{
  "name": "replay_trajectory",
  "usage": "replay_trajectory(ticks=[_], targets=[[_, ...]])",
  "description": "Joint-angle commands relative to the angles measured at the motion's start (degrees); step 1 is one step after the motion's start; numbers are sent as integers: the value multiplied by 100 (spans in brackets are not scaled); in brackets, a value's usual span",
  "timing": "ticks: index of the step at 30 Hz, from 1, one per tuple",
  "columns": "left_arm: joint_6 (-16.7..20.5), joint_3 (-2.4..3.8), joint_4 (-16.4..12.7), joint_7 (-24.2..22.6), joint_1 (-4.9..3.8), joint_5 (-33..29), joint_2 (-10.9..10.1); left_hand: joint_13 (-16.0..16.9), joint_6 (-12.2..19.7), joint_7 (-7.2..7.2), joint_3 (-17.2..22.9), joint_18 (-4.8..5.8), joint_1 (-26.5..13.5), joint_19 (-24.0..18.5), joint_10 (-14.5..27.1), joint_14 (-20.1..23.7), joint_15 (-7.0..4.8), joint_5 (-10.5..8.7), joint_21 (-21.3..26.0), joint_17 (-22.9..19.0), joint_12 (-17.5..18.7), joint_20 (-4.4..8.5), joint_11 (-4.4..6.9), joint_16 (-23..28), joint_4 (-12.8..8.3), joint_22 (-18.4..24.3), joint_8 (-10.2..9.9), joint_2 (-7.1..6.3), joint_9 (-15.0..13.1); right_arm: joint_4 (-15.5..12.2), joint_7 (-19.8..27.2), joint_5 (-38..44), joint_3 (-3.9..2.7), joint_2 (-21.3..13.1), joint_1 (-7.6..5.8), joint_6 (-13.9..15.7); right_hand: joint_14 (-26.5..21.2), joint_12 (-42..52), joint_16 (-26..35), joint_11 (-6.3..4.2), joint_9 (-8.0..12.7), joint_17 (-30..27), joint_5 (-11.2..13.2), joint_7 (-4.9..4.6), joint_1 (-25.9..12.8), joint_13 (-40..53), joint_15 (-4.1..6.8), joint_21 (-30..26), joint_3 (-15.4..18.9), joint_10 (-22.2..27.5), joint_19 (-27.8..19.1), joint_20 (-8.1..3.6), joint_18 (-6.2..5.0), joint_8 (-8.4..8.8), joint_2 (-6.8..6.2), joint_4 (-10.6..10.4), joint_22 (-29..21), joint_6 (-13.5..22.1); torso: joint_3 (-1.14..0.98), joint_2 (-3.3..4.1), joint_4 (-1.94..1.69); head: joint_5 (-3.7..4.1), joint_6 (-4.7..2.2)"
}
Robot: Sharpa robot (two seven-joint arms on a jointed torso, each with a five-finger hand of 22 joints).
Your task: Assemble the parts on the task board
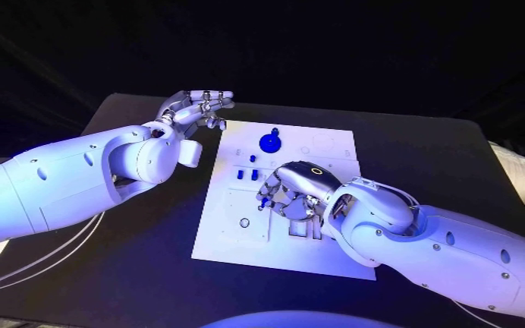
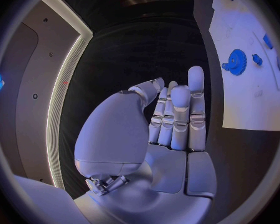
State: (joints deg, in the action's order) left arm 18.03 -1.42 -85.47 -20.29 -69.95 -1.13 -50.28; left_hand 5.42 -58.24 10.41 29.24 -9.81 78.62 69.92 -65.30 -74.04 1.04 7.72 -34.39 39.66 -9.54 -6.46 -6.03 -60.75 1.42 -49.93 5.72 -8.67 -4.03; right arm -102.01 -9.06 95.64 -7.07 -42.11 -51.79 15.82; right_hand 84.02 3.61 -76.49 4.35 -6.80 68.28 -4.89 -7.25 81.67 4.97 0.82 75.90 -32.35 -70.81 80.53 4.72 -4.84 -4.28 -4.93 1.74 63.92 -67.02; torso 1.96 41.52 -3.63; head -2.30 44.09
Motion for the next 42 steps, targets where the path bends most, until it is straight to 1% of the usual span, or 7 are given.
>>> replay_trajectory(ticks=[1,13,20,23,24,31,42], targets=[[-126,3,-21,-26,-2,30,20,2,0,14,-34,-67,-27,-18,34,38,-10,3,21,-5,-30,-13,-5,26,-4,9,21,46,2,82,130,34,3,65,40,-63,257,12,-13,-60,-5,-9,-23,-49,-28,0,33,9,-32,-90,28,-19,-13,17,26,4,-5,-7,1,2,13,-36,13],[-140,3,-31,-16,-2,30,25,2,6,16,-41,-66,-30,-16,43,40,-8,5,26,-11,-35,-14,-8,27,-4,12,21,49,4,206,-121,516,9,167,96,38,257,10,-15,-55,-6,-10,-29,-54,-41,-4,30,13,-38,-88,29,-19,-12,21,18,15,0,-3,-6,6,10,-67,37],[-151,3,-31,-10,-2,30,25,2,6,16,-41,-66,-30,-16,43,40,-8,5,26,-11,-35,-14,-8,27,-4,12,21,49,4,268,-179,619,13,218,99,-22,257,10,-17,-54,-7,-9,-28,-55,-47,-5,29,14,-37,-89,30,-18,-11,21,14,18,2,-4,-8,4,19,-65,41],[-163,3,-32,1,-2,30,25,2,6,16,-41,-66,-30,-16,43,40,-8,5,26,-11,-35,-14,-8,27,-4,12,21,49,4,309,-189,686,20,263,103,-31,257,10,-17,-54,-7,-9,-27,-55,-48,-5,29,14,-37,-89,30,-18,-11,21,13,18,2,-4,-10,6,19,-68,52],[-166,3,-32,4,-2,30,25,2,6,16,-41,-66,-30,-16,43,40,-8,5,26,-11,-35,-14,-8,27,-4,12,21,49,4,327,-192,718,23,280,105,-33,257,10,-18,-54,-8,-9,-25,-56,-54,-6,29,15,-37,-90,30,-17,-11,21,10,21,2,-4,-6,6,16,-67,64],[-175,3,-30,12,-2,30,31,1,8,16,-43,-66,-30,-15,48,40,-7,6,28,-13,-37,-15,-9,26,-5,14,21,50,5,439,-204,794,49,370,112,-70,257,10,-18,-54,-8,-9,-25,-56,-54,-6,29,15,-37,-90,30,-17,-11,21,10,21,2,-4,-5,5,12,-76,67],[-192,3,-29,27,-2,30,34,1,8,16,-43,-66,-30,-15,48,40,-7,6,28,-13,-37,-15,-9,26,-5,14,21,50,5,493,-240,879,80,440,115,-291,257,10,-21,-53,-11,-8,0,-56,-75,-11,26,16,-39,-91,29,-16,-11,22,7,29,3,-5,-5,6,12,-90,97]])
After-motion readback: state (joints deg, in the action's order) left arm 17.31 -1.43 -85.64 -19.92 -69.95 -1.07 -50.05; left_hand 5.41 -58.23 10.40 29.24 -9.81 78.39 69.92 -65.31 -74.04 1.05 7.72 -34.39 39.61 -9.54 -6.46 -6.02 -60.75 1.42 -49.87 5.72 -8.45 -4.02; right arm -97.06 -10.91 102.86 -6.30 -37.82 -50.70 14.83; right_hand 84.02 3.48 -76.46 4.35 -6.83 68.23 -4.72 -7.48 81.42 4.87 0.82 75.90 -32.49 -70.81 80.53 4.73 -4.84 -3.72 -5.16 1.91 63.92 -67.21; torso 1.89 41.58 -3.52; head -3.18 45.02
